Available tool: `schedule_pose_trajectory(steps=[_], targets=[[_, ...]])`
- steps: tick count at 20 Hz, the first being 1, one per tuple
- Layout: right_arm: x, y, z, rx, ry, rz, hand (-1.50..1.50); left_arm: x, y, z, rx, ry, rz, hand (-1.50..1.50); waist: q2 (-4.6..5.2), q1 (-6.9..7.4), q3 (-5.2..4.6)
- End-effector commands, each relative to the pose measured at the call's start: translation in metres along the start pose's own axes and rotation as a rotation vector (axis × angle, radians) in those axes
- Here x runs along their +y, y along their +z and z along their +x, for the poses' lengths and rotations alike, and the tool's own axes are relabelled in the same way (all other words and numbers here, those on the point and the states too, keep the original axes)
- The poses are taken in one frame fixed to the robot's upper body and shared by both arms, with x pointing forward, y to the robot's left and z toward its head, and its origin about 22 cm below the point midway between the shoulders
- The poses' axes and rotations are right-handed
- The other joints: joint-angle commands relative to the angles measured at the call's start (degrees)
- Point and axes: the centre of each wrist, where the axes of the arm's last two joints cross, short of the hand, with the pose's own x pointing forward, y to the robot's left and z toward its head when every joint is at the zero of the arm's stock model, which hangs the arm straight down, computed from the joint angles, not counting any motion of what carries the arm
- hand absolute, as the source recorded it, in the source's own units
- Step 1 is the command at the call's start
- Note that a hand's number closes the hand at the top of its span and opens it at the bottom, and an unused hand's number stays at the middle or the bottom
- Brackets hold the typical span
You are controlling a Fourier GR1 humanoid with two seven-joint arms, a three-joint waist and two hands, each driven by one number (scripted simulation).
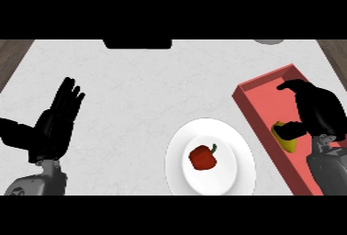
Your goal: Pick the lemon from the plate and place it in the cardboard box
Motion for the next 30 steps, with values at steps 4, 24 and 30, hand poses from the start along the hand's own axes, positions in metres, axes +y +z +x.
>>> schedule_pose_trajectory(steps=[4,24,30], targets=[[-0.024,-0.004,-0.008,-0.16,-0.276,-0.353,-1.5,0.009,-0.001,0.008,-0.009,0.005,0.003,0.0,-0.17,-0.27,0.09],[-0.062,0.017,-0.116,-0.058,-1.14,-0.482,-1.5,0.012,-0.018,0.007,-0.024,-0.001,0.021,0.0,-0.13,-0.58,-0.03],[-0.05,0.049,-0.18,-0.072,-1.154,-0.522,-1.5,0.009,0.012,-0.012,-0.001,0.004,0.0,0.0,-0.22,-0.48,-0.02]])
